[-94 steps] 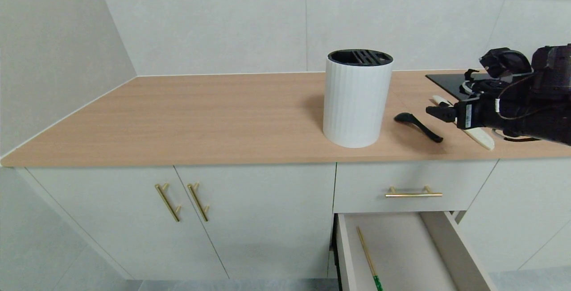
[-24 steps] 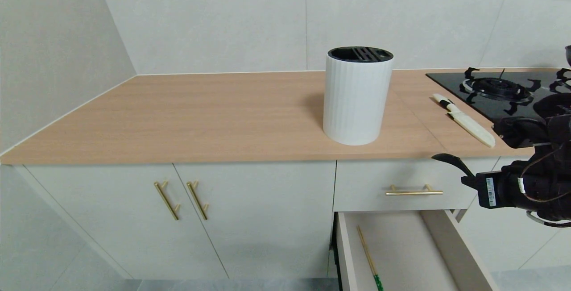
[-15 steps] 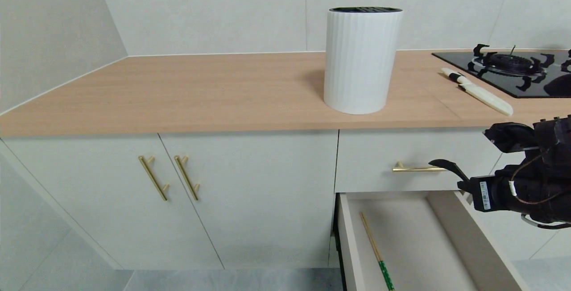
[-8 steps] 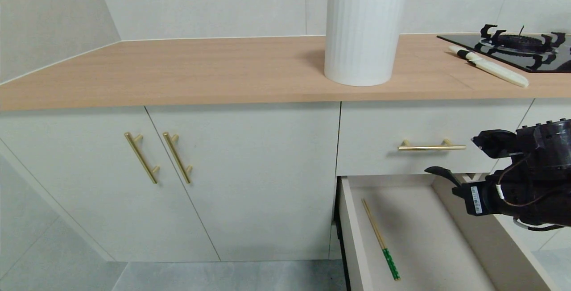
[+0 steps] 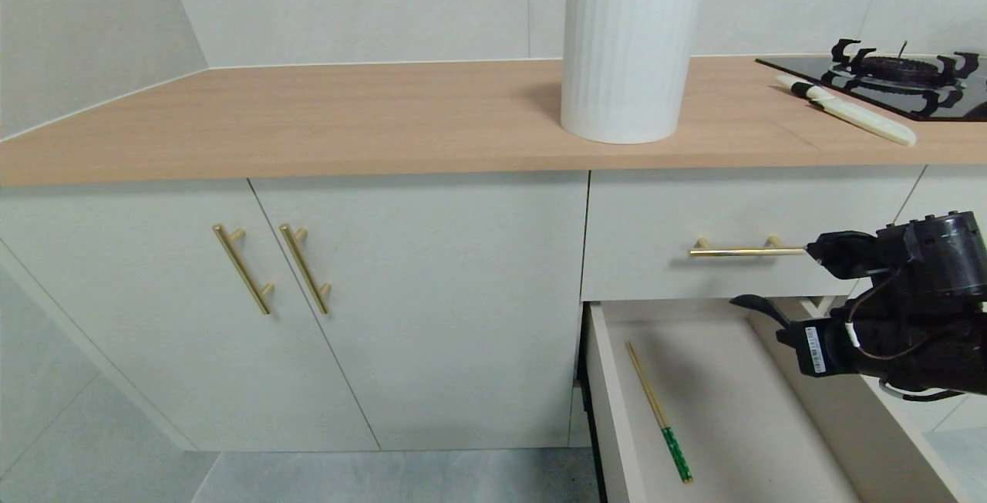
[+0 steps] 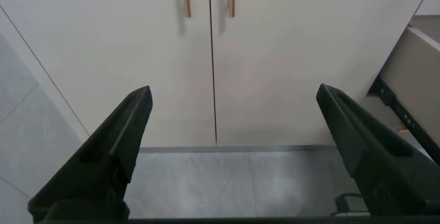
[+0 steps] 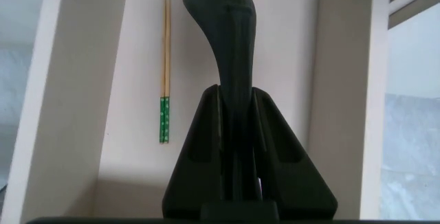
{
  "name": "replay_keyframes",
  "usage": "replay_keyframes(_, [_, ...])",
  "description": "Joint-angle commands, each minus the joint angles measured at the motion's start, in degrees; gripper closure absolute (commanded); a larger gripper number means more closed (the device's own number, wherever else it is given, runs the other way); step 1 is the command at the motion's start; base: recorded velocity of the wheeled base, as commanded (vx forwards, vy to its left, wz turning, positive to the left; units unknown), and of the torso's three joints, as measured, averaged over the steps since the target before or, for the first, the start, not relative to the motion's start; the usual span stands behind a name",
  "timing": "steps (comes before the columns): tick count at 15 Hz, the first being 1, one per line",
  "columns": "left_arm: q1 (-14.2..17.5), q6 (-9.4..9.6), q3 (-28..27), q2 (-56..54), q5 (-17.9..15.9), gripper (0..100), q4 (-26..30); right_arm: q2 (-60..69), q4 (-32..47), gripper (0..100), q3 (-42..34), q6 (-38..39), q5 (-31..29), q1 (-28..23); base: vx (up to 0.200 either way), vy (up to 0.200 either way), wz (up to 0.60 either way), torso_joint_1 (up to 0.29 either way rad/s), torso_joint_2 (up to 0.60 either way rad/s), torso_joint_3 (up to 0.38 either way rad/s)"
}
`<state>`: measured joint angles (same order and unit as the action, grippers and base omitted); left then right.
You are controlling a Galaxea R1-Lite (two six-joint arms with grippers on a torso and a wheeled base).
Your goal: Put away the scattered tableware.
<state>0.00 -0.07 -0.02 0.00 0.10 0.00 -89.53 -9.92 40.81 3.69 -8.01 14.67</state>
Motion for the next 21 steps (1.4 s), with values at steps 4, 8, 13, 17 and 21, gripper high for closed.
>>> replay_keyframes(4, [0.0, -0.01, 0.0, 0.0, 0.0, 0, 0.0, -12.9, -10.9, 100, 0.0, 2.5, -0.9, 1.0, 0.0, 0.0, 0.0, 0.0, 0.0, 0.0])
replay_keyframes(8, [0.0, -0.01, 0.0, 0.0, 0.0, 0, 0.0, -21.0, -12.2, 100, 0.0, 4.0, -1.0, 1.9, 0.0, 0.0, 0.0, 0.0, 0.0, 0.0])
replay_keyframes(13, [0.0, -0.01, 0.0, 0.0, 0.0, 0, 0.0, -32.2, -20.0, 100, 0.0, 4.1, -5.6, 3.1, 0.0, 0.0, 0.0, 0.0, 0.0, 0.0])
replay_keyframes(17, [0.0, -0.01, 0.0, 0.0, 0.0, 0, 0.0, -38.1, -25.3, 100, 0.1, 4.2, -6.1, 3.0, 0.0, 0.0, 0.0, 0.0, 0.0, 0.0])
replay_keyframes(21, [0.0, -0.01, 0.0, 0.0, 0.0, 0, 0.0, -42.7, -30.3, 100, 0.1, 4.1, -9.0, 2.7, 0.0, 0.0, 0.0, 0.0, 0.0, 0.0])
